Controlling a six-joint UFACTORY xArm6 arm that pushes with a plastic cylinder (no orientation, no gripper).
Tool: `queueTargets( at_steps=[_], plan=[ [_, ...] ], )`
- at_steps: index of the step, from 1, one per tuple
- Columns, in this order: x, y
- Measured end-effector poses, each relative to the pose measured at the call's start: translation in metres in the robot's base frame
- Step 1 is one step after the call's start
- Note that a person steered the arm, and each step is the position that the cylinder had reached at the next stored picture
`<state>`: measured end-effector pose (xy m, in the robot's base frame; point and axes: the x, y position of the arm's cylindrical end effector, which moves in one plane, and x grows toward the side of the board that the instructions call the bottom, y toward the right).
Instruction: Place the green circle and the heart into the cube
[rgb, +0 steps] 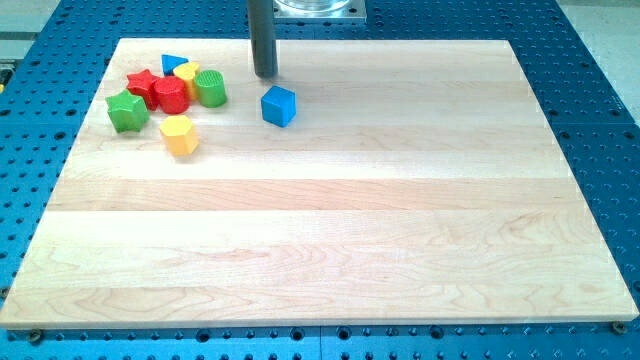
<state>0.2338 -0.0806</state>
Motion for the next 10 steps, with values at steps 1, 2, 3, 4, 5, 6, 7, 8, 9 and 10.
queueTargets(
  at_steps=[1,2,3,4,5,6,7,8,9,10],
  plan=[
    [-0.030,-0.055],
    [-0.030,-0.102],
    [-0.019,-0.161],
    [0.029,-0.153],
    [0.082,-0.082],
    [0.073,-0.028],
    [0.071,-0.002],
    [0.063,0.037],
    [0.064,0.064],
    [0.067,0.065]
  ],
)
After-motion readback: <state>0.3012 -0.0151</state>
